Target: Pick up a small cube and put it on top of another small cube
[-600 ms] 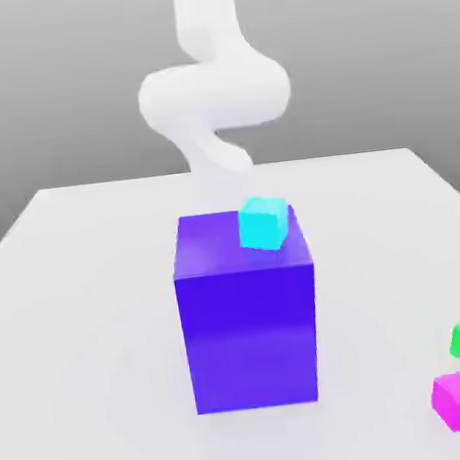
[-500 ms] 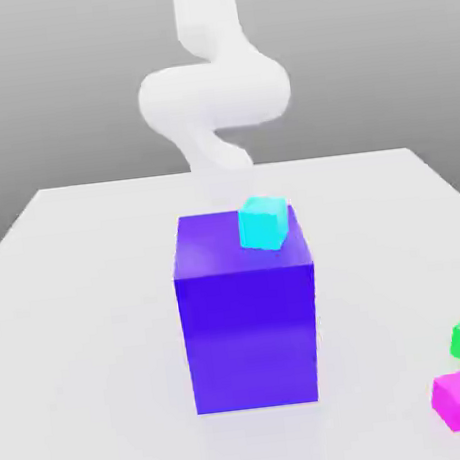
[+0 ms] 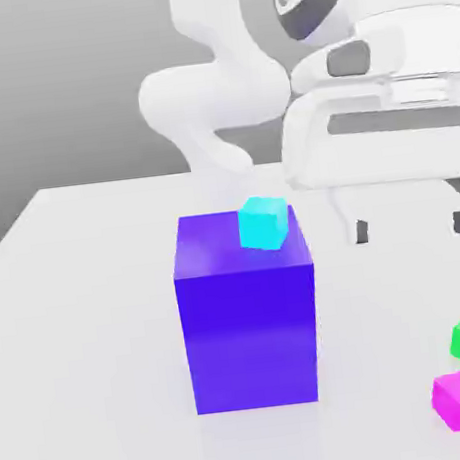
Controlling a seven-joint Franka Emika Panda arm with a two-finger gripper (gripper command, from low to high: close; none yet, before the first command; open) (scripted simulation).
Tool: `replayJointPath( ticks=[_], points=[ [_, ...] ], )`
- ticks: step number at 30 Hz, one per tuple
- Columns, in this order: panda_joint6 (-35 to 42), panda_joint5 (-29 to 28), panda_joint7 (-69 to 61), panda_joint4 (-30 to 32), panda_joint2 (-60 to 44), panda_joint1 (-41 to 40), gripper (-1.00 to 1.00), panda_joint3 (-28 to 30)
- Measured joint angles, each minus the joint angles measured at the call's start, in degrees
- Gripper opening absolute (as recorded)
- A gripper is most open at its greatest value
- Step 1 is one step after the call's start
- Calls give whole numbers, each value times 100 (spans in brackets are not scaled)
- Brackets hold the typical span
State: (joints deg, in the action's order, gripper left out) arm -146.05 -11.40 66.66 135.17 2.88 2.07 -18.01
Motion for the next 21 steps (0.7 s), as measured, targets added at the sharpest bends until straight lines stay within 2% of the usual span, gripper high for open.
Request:
replayJointPath(
  ticks=[10, 14, 15, 21],
  points=[
    [-741, -332, 839, 161, -2027, 731, 0, -177],
    [-1306, -794, 1229, 1, -2862, 1094, 0, 209],
    [-1434, -893, 1306, -40, -3034, 1192, -100, 327],
    [-1508, -946, 1347, -61, -3121, 1241, -100, 384]
  ],
)
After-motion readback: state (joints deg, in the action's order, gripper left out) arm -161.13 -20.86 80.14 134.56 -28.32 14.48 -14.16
